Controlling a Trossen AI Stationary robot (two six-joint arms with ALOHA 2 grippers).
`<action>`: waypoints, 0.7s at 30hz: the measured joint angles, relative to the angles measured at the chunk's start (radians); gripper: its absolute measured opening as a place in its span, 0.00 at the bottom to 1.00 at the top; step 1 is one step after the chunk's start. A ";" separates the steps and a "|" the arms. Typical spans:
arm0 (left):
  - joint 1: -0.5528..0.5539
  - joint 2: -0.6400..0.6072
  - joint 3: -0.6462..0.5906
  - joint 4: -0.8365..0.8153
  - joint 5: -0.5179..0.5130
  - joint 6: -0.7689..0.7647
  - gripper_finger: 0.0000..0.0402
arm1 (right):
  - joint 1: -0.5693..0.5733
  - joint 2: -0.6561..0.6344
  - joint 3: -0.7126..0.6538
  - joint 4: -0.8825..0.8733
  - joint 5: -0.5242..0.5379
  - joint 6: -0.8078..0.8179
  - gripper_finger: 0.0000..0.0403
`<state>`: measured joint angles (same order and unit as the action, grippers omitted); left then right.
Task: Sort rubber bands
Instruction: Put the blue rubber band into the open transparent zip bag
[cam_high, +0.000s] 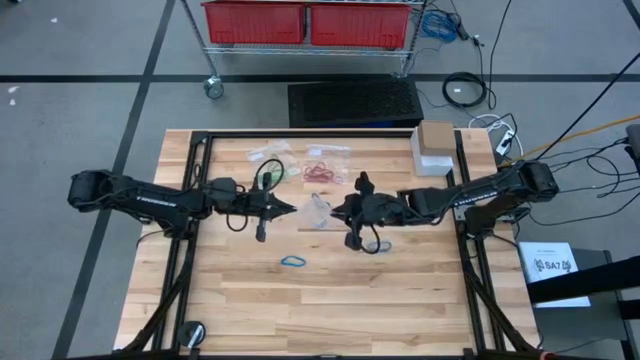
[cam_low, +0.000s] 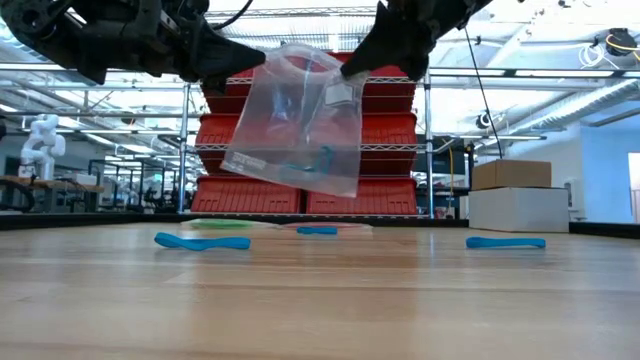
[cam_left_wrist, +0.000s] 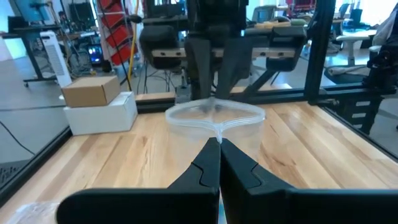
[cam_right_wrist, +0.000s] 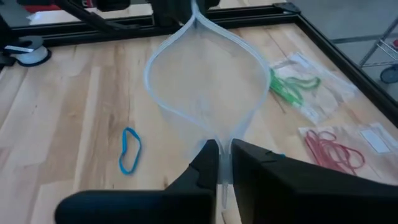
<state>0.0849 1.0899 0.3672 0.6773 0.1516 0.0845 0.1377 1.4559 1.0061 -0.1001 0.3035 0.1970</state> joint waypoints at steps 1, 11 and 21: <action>0.000 0.002 0.000 0.007 0.000 0.000 0.00 | -0.001 0.001 0.000 0.000 0.000 0.000 0.02; 0.000 0.108 -0.001 0.119 0.011 -0.025 0.00 | -0.014 0.004 0.000 0.011 -0.018 0.000 0.02; 0.001 0.060 -0.001 0.087 0.000 0.002 0.00 | -0.027 -0.018 0.000 -0.037 -0.021 0.000 0.15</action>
<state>0.0856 1.1499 0.3660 0.7645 0.1521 0.0870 0.1106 1.4377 1.0065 -0.1375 0.2825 0.1967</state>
